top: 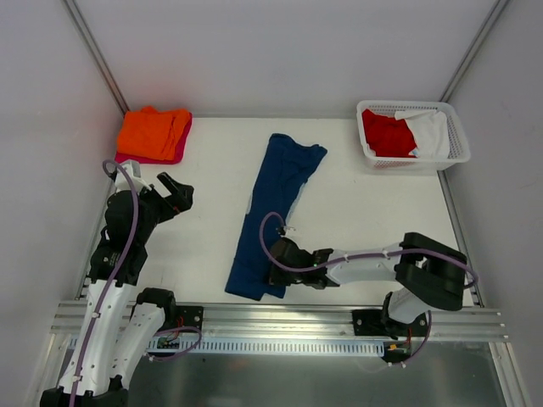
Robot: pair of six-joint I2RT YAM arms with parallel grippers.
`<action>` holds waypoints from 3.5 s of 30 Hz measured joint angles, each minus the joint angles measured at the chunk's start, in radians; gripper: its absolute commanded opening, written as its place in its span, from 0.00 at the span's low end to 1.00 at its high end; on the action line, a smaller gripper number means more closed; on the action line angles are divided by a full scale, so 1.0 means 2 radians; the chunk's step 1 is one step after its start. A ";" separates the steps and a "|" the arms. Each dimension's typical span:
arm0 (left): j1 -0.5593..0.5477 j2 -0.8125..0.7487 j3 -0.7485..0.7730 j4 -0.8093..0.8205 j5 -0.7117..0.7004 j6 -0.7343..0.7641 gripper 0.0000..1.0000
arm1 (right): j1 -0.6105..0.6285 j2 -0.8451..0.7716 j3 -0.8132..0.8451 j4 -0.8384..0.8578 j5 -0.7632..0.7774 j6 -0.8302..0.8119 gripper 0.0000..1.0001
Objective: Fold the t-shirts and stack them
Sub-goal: Rotate the tshirt 90 degrees
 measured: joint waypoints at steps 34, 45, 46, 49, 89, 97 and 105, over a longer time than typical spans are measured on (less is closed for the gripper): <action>-0.001 0.009 -0.049 0.027 0.067 -0.017 0.99 | 0.043 -0.233 0.146 -0.457 0.243 -0.003 1.00; -0.131 0.149 -0.086 0.058 0.113 -0.039 0.99 | -0.056 -0.259 0.186 -0.543 0.290 -0.077 1.00; -0.157 0.176 -0.088 0.058 0.111 -0.042 0.99 | -0.075 -0.270 0.183 -0.539 0.287 -0.087 0.99; -0.250 0.254 -0.081 0.064 0.084 -0.053 0.99 | -0.116 -0.297 0.168 -0.529 0.279 -0.108 1.00; -0.544 0.556 0.110 0.066 -0.019 -0.122 0.63 | -0.168 -0.341 0.003 -0.421 0.199 -0.138 1.00; -0.547 0.571 0.113 0.064 -0.031 -0.131 0.16 | -0.168 -0.348 -0.007 -0.421 0.199 -0.138 1.00; -0.550 0.576 0.121 0.060 -0.032 -0.133 0.00 | -0.168 -0.349 -0.010 -0.421 0.198 -0.138 0.99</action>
